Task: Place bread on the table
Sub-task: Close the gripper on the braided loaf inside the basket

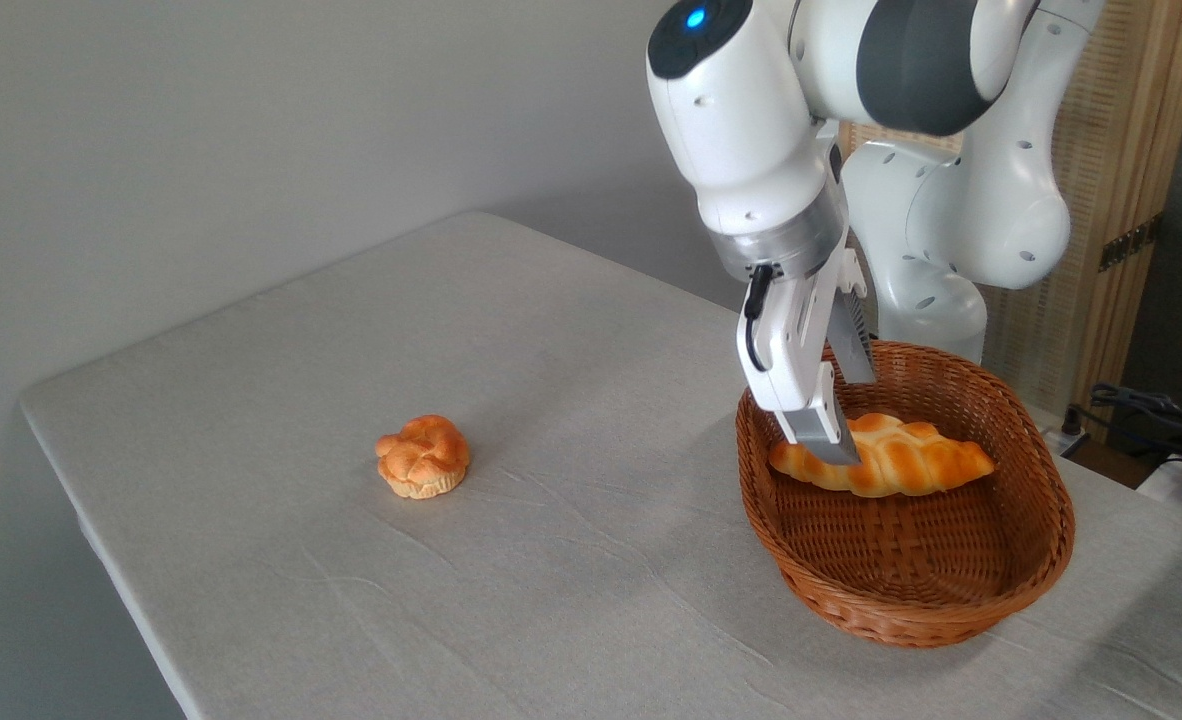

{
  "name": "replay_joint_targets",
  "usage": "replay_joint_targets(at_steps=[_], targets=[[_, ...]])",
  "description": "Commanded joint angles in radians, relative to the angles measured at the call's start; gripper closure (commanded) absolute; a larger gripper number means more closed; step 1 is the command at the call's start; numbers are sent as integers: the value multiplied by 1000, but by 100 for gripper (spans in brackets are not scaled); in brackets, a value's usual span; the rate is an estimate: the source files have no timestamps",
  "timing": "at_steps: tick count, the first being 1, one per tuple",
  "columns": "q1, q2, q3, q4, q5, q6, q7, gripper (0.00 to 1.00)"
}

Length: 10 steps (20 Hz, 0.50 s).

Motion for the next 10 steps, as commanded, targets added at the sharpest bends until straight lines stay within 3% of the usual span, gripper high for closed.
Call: replay_joint_targets(at_steps=[1,10], targets=[[-10,-9,3,-46,19,42,16,0],[-10,-9,3,-128,19,124,5,0]])
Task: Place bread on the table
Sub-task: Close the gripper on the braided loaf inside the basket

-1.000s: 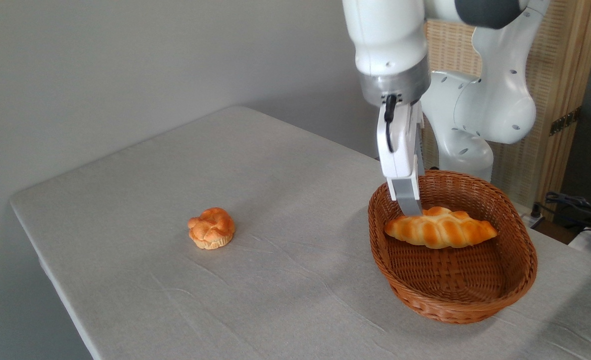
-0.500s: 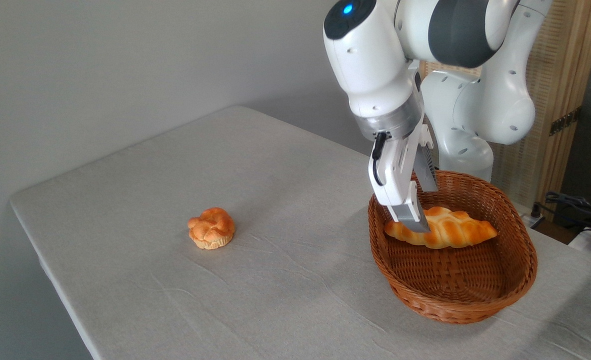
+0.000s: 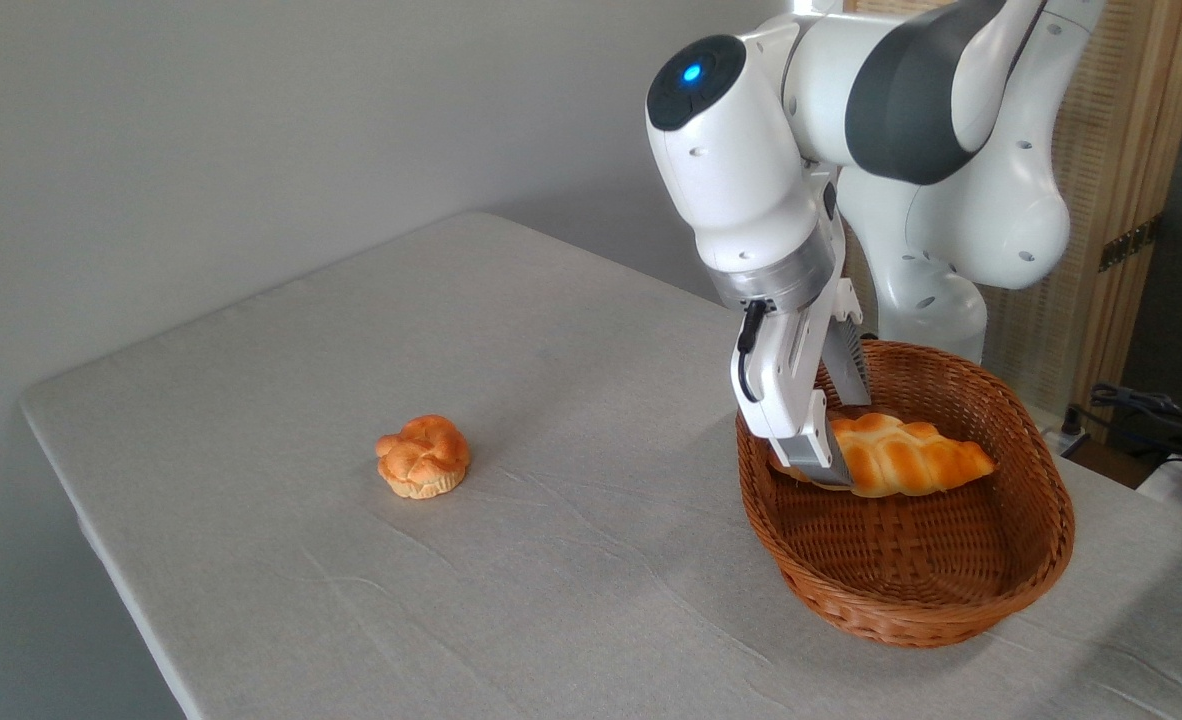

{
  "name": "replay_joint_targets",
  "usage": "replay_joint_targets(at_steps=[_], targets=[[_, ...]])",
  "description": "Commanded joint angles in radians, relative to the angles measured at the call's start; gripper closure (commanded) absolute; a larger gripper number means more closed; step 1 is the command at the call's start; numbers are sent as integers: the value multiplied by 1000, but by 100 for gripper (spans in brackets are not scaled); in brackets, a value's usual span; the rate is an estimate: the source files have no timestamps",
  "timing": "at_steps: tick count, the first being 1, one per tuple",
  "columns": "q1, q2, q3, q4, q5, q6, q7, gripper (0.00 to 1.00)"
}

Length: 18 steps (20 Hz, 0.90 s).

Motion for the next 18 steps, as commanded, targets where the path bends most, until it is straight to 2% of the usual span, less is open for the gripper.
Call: replay_joint_targets(at_steps=[1,3,5,6,7,8,11,14,18], targets=[[-6,-10,6,-52,19,52,5,0],[-6,-10,6,-65,20,63,5,2],[-6,-10,6,-66,20,65,5,15],[-6,-10,4,-66,20,65,5,32],[-6,-10,4,-66,20,65,5,38],[-6,-10,4,-66,20,65,7,53],[-6,-10,6,-65,20,62,8,79],[-6,-10,6,-65,20,57,8,91],[-6,-10,6,-65,20,55,10,94]])
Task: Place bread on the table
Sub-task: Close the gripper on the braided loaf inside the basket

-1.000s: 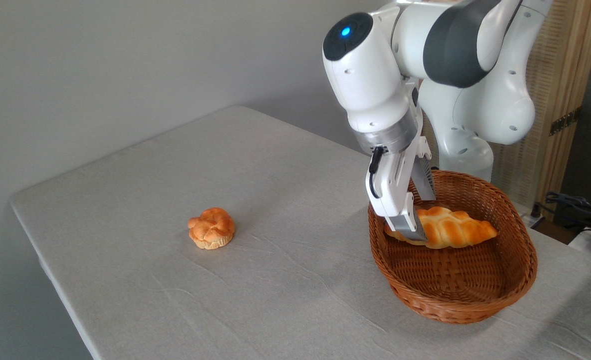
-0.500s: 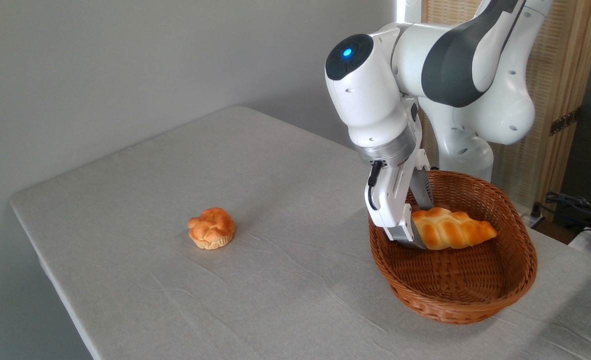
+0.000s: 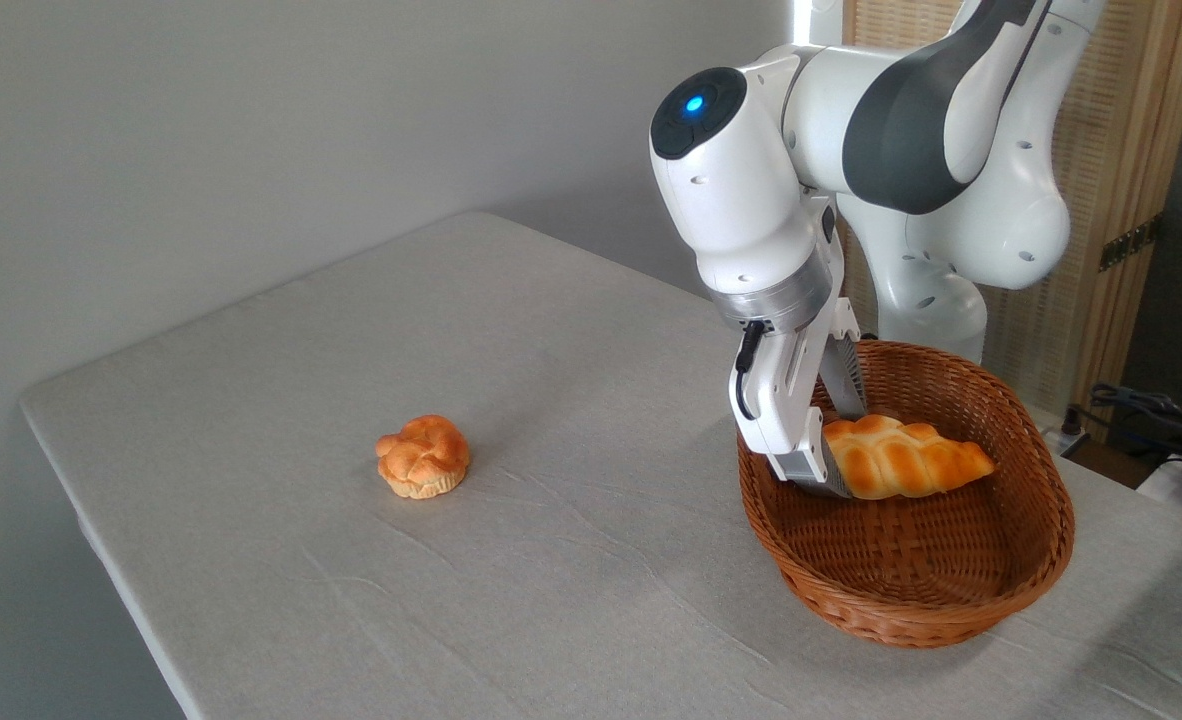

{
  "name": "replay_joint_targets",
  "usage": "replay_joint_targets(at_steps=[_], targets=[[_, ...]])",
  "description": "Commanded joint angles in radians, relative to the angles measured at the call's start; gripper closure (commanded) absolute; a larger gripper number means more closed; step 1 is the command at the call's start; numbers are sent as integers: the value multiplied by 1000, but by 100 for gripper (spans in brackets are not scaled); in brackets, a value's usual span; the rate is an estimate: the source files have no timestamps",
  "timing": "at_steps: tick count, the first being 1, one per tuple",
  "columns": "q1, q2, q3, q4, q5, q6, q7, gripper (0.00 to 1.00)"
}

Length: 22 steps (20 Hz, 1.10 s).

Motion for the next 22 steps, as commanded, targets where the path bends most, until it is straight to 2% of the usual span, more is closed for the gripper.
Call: replay_joint_targets(at_steps=[1,22], targets=[[-6,-9,7,-14,20,2,10,94],[-6,-10,7,-3,20,-18,17,100]])
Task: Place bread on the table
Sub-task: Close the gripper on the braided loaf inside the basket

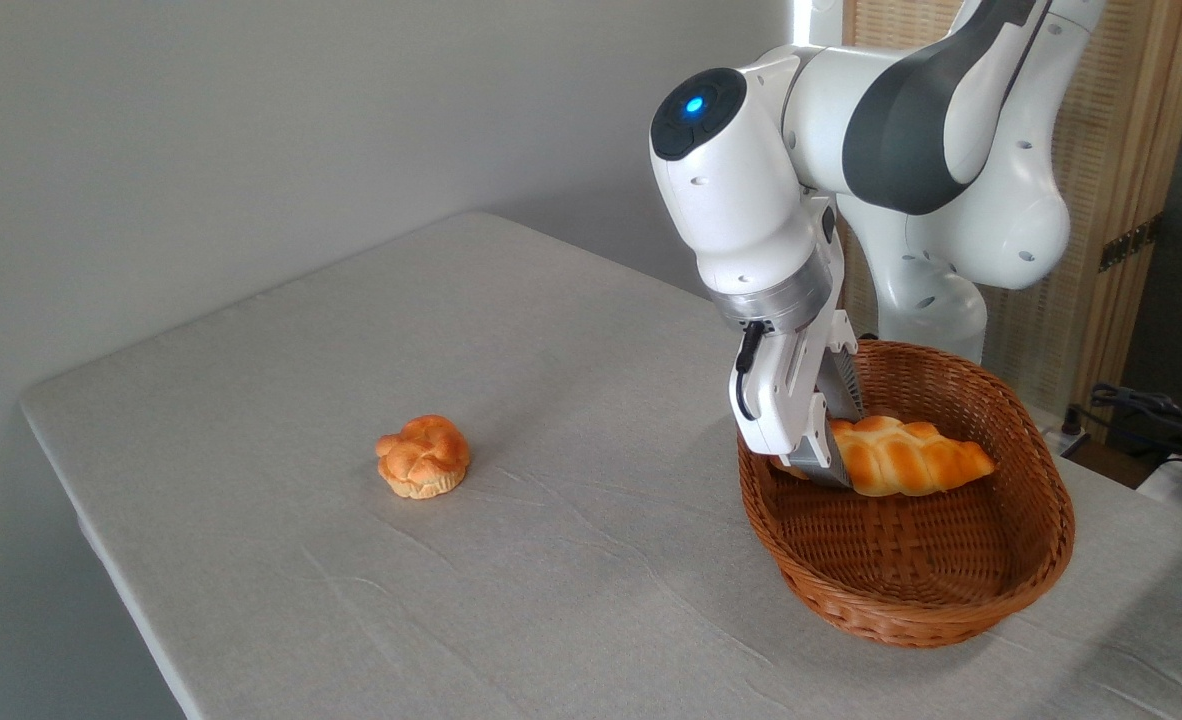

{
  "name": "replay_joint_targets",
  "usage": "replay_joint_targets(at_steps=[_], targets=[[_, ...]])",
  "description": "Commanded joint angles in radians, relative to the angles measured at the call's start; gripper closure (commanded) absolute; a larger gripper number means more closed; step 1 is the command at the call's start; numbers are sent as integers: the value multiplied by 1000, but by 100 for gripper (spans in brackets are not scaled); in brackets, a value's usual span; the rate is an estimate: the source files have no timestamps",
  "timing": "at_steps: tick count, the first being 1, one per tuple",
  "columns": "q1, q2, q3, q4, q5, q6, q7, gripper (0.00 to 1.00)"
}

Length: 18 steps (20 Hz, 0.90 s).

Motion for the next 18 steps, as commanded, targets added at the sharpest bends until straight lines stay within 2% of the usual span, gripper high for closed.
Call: replay_joint_targets(at_steps=[1,5,18], targets=[[-6,-10,7,7,20,-34,17,100],[-4,-6,8,62,21,-98,29,100],[-4,-4,10,102,21,-125,31,100]])
